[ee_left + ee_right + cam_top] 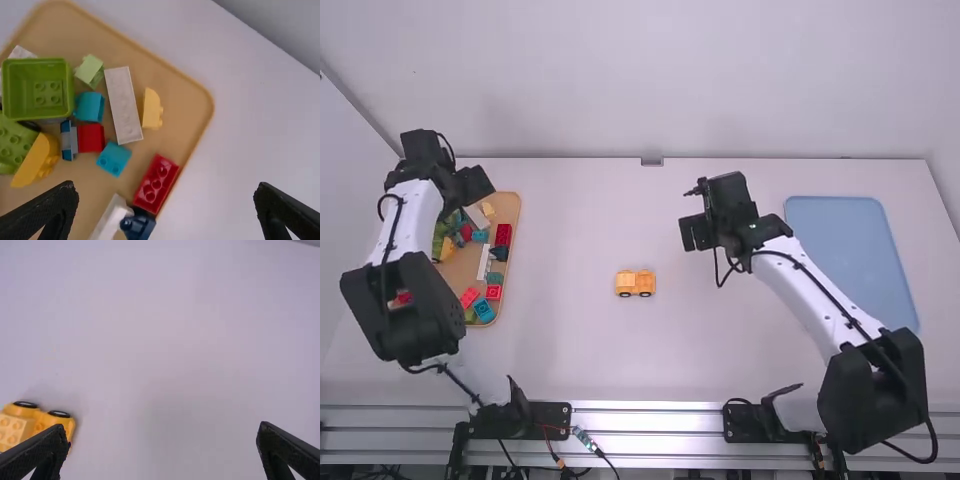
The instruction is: Assemble lego blocks to make yellow taxi
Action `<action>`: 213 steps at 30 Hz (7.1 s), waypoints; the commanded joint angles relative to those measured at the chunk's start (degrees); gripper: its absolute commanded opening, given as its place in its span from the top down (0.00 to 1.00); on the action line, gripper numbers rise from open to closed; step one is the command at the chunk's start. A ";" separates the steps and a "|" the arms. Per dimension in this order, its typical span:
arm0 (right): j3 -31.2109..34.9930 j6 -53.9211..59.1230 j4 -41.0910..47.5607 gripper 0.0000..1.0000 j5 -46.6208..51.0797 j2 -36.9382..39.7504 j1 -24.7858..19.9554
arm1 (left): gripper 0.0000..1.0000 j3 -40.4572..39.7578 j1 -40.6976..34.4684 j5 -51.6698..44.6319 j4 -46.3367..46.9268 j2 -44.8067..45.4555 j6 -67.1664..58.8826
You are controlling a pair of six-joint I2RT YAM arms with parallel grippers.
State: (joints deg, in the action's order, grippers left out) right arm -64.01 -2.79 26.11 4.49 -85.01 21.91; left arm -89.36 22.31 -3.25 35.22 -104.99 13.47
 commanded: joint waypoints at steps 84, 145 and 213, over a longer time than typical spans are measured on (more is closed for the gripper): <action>1.05 1.33 -1.56 0.01 0.37 0.76 -4.61 | 0.30 -21.00 -3.13 4.52 -0.20 -34.03 -2.64; 1.09 2.73 -1.17 0.01 0.37 0.76 -4.72 | 0.69 -21.57 -3.19 8.68 0.48 -34.03 -3.91; 1.09 3.23 -1.43 0.01 0.39 0.76 -4.72 | 0.76 -21.79 -3.23 5.64 7.82 -34.03 -2.38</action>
State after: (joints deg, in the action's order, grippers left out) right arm -63.46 0.34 24.60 4.69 -84.99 17.19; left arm -111.92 18.96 2.52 41.71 -138.63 11.11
